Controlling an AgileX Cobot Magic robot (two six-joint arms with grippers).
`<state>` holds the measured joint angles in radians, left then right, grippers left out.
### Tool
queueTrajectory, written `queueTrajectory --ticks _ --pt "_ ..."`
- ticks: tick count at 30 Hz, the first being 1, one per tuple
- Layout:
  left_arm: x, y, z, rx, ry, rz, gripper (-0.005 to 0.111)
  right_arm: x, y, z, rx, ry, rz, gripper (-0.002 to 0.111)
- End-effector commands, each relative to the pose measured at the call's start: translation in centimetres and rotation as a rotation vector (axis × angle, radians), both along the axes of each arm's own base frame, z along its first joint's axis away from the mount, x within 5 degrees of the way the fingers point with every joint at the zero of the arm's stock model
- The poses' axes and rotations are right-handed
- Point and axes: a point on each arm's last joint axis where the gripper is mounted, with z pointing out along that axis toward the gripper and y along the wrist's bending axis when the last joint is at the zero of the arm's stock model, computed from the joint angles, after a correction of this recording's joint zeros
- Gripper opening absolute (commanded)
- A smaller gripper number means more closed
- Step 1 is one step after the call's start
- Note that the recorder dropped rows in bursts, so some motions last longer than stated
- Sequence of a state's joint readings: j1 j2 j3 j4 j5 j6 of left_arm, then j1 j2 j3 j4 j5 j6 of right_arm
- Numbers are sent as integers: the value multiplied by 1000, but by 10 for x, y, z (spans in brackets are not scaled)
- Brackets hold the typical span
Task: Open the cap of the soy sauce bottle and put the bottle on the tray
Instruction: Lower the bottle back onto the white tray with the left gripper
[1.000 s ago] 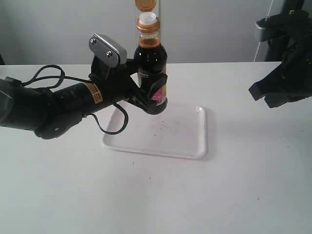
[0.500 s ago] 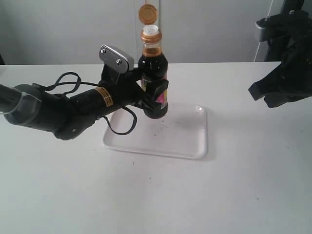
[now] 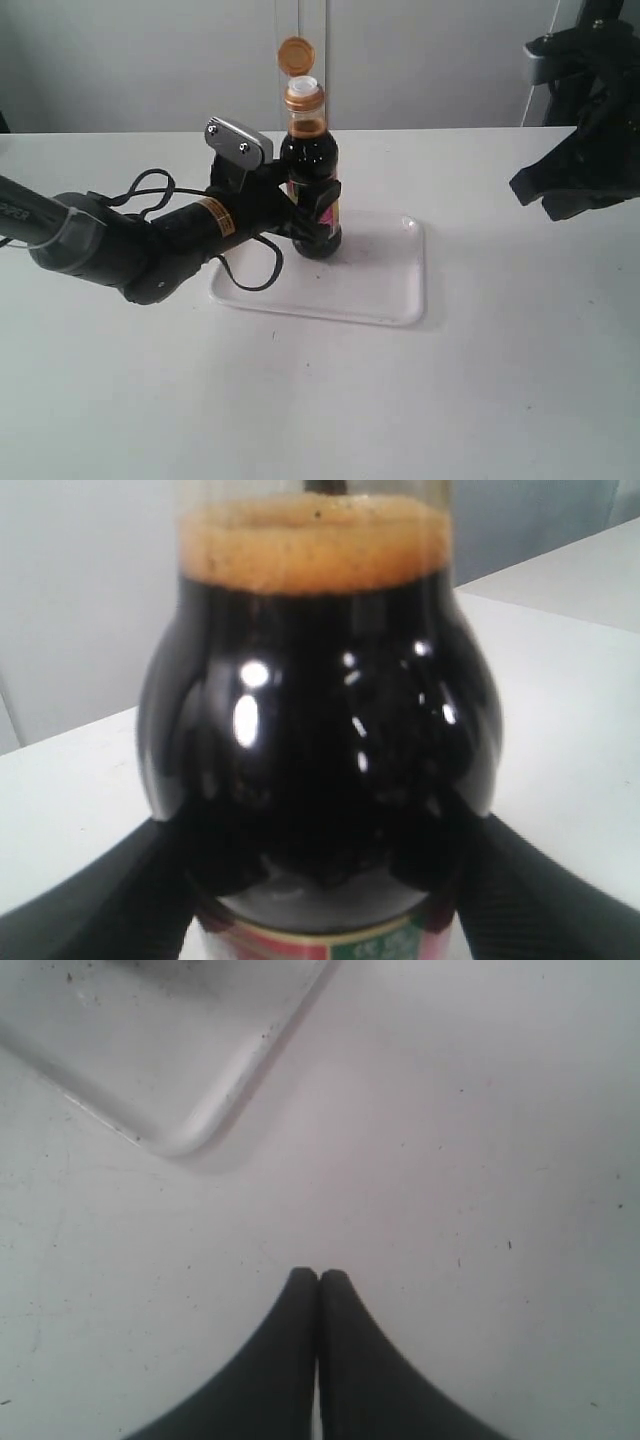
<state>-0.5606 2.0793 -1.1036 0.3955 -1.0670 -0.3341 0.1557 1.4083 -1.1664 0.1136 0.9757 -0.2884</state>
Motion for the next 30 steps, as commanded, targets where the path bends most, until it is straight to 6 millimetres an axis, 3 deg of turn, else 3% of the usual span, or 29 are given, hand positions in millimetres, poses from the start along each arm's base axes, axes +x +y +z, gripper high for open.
queueTrajectory --ticks 1,14,21,30 --pt "4 -2 19 -113 -91 -7 0 0 -2 5 6 -24 -7 0" --pt "-1 -6 20 -107 -81 -78 0 0 -1 5 10 -27 -9 0" --pt "-7 -8 36 -72 -96 -127 0 1 -1 5 11 -32 -9 0" --pt "-9 -8 29 20 -51 -141 0 1 -1 5 17 -29 -10 0"
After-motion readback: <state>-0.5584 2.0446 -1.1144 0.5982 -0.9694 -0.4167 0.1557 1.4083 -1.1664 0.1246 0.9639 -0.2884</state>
